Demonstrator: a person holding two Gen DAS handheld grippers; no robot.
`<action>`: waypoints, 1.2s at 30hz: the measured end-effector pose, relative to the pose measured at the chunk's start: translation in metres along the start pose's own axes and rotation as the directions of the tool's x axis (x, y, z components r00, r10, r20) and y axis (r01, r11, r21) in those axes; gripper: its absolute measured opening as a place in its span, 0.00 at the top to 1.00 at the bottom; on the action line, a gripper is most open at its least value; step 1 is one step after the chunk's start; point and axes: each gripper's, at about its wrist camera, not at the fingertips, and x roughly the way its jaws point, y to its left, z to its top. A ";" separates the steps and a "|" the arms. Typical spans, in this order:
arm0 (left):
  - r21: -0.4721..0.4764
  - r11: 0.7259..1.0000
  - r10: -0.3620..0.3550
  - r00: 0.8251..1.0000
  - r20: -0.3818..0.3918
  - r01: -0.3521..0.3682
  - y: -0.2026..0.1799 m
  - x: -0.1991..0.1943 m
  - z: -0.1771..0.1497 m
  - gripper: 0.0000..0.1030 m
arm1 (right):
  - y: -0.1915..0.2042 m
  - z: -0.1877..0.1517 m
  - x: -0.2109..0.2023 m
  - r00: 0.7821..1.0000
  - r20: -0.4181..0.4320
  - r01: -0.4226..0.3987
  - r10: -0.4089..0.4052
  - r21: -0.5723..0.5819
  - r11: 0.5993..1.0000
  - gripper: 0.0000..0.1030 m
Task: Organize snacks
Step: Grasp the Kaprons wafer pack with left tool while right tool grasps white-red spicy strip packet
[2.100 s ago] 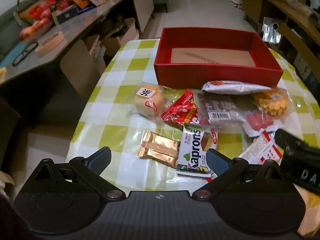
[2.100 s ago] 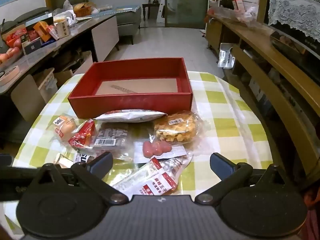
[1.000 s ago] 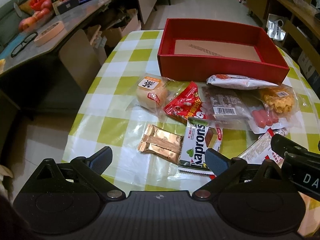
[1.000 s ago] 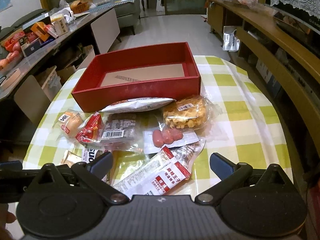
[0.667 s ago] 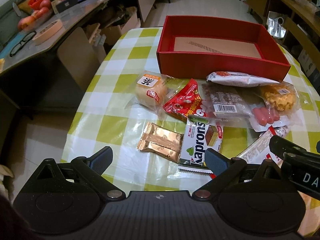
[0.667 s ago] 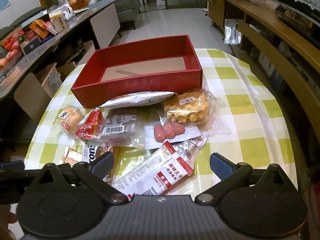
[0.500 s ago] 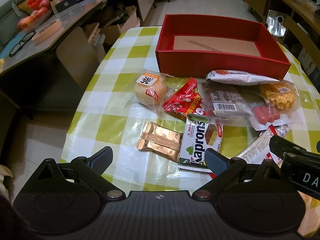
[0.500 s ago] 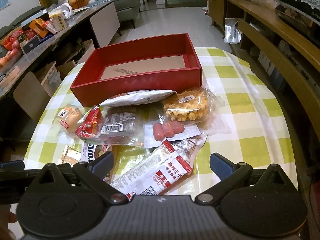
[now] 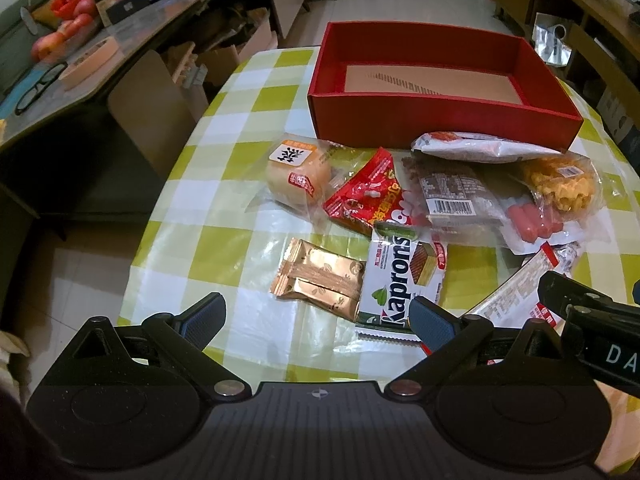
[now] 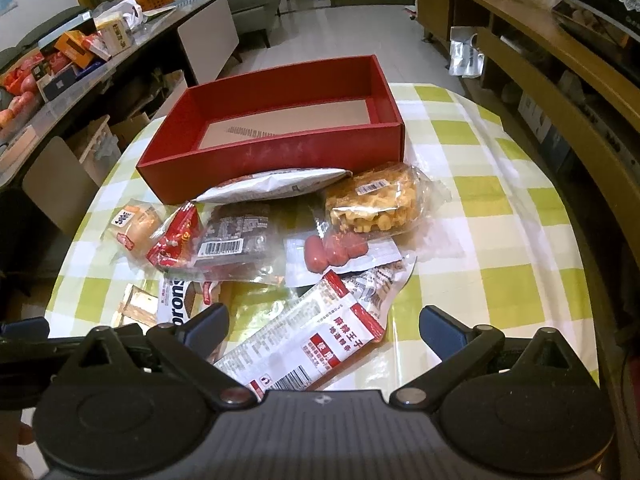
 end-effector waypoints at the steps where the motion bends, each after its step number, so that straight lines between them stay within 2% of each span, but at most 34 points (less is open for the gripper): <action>1: 0.002 1.000 0.001 1.000 -0.003 -0.001 0.000 0.001 0.000 0.03 | 0.000 -0.001 0.001 1.000 -0.007 -0.001 0.001 0.002 1.000 0.00; 11: 0.047 0.999 0.014 1.000 -0.020 -0.013 -0.001 0.010 -0.005 0.04 | 0.003 -0.006 0.011 0.999 -0.055 -0.002 0.002 -0.008 1.000 0.00; 15: 0.045 0.999 0.000 0.999 -0.042 0.002 0.003 0.016 -0.004 0.04 | -0.004 -0.010 0.022 0.990 -0.131 -0.042 0.049 0.054 0.998 0.00; 19: -0.007 1.000 0.015 0.997 -0.071 -0.016 0.017 0.024 -0.002 0.04 | -0.009 -0.018 0.031 0.976 -0.204 -0.058 0.081 0.115 0.992 0.00; 22: -0.072 0.997 -0.014 0.996 -0.083 0.008 0.032 0.023 0.001 0.04 | -0.006 -0.021 0.038 0.967 -0.230 -0.078 0.114 0.160 0.984 0.00; 27: -0.105 0.993 -0.062 0.995 -0.082 0.053 0.040 0.017 0.003 0.01 | 0.011 -0.014 0.055 0.957 -0.252 -0.097 0.145 0.193 0.976 0.01; 33: -0.135 0.986 -0.107 0.990 -0.090 0.094 0.052 0.015 0.004 0.01 | 0.036 0.000 0.079 0.968 -0.244 -0.031 0.063 0.134 0.991 0.01; 36: -0.155 0.984 -0.107 0.990 -0.092 0.092 0.059 0.017 0.005 0.01 | 0.052 0.001 0.086 0.976 -0.214 -0.018 0.031 0.061 0.998 0.00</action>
